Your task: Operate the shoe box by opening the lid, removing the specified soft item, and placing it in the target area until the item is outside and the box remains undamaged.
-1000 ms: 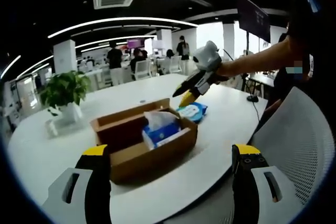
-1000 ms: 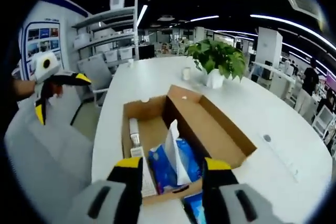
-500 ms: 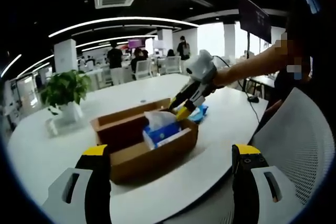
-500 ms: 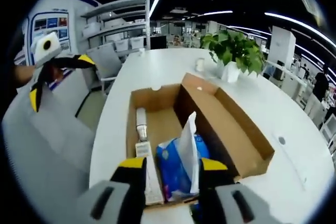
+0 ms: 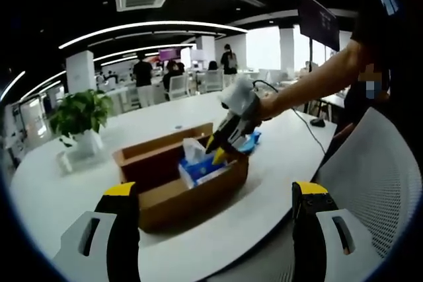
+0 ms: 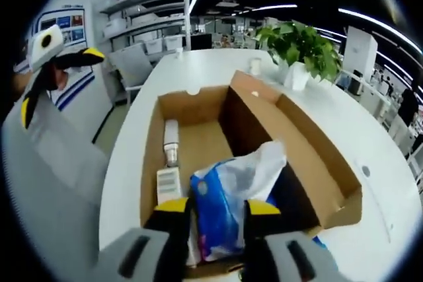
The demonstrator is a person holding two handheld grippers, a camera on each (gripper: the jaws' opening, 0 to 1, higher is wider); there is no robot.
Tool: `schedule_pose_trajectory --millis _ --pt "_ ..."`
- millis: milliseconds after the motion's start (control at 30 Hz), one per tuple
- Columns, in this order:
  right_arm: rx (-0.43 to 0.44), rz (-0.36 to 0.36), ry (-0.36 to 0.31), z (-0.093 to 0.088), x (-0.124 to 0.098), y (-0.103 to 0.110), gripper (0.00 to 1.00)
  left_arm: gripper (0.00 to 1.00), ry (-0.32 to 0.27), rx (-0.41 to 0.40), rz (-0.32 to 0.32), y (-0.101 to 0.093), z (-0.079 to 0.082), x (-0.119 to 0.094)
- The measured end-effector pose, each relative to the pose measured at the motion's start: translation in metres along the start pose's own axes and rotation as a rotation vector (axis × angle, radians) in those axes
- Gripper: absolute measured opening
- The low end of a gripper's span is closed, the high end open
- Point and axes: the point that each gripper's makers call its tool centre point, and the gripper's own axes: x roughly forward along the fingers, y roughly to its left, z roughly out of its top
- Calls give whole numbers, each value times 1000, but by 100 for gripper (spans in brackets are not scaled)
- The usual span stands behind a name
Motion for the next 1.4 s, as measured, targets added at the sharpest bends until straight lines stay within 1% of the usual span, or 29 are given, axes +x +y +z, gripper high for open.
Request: schedule_pose_trajectory --millis 100,233,300,333,467,500,567,667,767,967,1033,1400 --pt "-5 0 7 -1 3 0 25 100 -3 -3 5 1 0 0" --pt "-24 -2 29 -7 10 0 13 100 -4 -6 12 3 0 -1" --pt "-35 -9 42 -10 13 -1 11 100 -5 -9 13 4 -1 -2" --pt "-33 -9 45 -11 14 -1 8 100 -6 -9 14 4 -1 -2" --pt "-33 -10 54 -12 14 -2 4 100 -9 -13 16 5 0 -2" --pt "-51 -13 55 -12 14 -2 3 100 -10 -14 18 5 0 -2" --pt "-55 -8 62 -12 14 -2 0 100 -12 -15 17 5 0 -2" --pt "-117 -6 77 -12 13 0 0 100 -13 -14 18 7 -1 -2" --pt "-159 -9 85 -10 12 2 0 100 -16 -14 21 8 0 -2" --pt "-215 -22 63 0 6 2 0 100 -24 -15 27 9 1 -2" --pt "-247 -34 50 7 2 1 0 100 -26 -15 26 10 2 -2" --pt "-297 -56 -1 33 -15 1 0 100 -33 -23 19 9 2 -2"
